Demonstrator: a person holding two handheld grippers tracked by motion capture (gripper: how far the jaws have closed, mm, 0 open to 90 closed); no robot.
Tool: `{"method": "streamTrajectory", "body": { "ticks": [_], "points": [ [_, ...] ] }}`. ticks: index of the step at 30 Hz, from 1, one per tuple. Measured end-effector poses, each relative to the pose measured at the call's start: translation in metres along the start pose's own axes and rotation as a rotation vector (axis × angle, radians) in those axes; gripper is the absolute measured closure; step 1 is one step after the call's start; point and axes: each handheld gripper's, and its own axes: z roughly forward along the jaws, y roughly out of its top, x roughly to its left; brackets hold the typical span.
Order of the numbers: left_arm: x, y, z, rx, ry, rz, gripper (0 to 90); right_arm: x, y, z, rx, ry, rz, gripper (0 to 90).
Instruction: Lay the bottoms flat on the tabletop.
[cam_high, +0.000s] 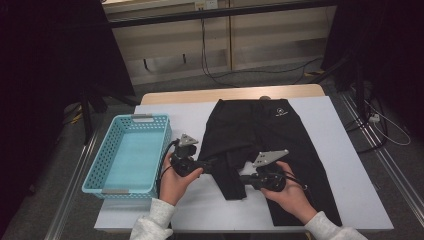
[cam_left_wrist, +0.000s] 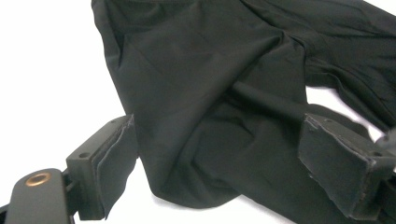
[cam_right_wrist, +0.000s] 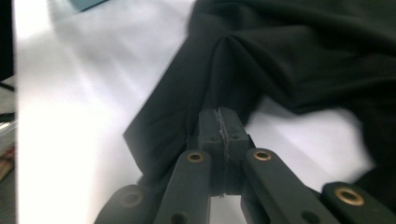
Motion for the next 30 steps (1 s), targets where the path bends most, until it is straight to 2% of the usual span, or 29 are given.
{"method": "streamTrajectory", "body": {
  "ticks": [7,13,14,15,17,20,23,25,28,30],
  "points": [
    [0.002,-0.002,0.002,0.011,0.007,-0.006,12.9,-0.023,-0.006,-0.02,-0.018,-0.084,0.05,90.0],
    [0.006,-0.01,0.011,0.053,0.027,-0.016,14.3,-0.033,-0.012,-0.025,-0.009,-0.132,0.07,90.0],
    [0.007,-0.011,0.013,0.065,0.023,-0.028,14.6,-0.035,-0.012,-0.026,-0.008,-0.138,0.069,90.0],
    [0.008,-0.012,0.013,0.078,0.02,-0.025,15.1,-0.035,-0.013,-0.027,-0.01,-0.138,0.075,90.0],
    [0.009,-0.016,0.015,0.073,0.032,-0.018,19.8,-0.036,-0.013,-0.028,-0.012,-0.141,0.076,90.0],
    [0.01,-0.02,0.018,0.092,0.028,-0.03,26.1,-0.037,-0.014,-0.029,-0.013,-0.144,0.075,90.0],
    [0.011,-0.023,0.021,0.104,0.051,-0.03,33.2,-0.037,-0.015,-0.03,-0.01,-0.147,0.075,90.0],
    [0.012,-0.027,0.024,0.123,0.07,-0.015,36.8,-0.037,-0.015,-0.03,-0.009,-0.147,0.074,90.0],
    [0.014,-0.027,0.023,0.119,0.075,-0.026,43.5,-0.036,-0.015,-0.031,-0.023,-0.116,0.094,90.0],
    [0.015,-0.027,0.022,0.12,0.083,-0.025,47.5,-0.032,-0.014,-0.031,-0.019,-0.121,0.072,90.0]
  ]
}}
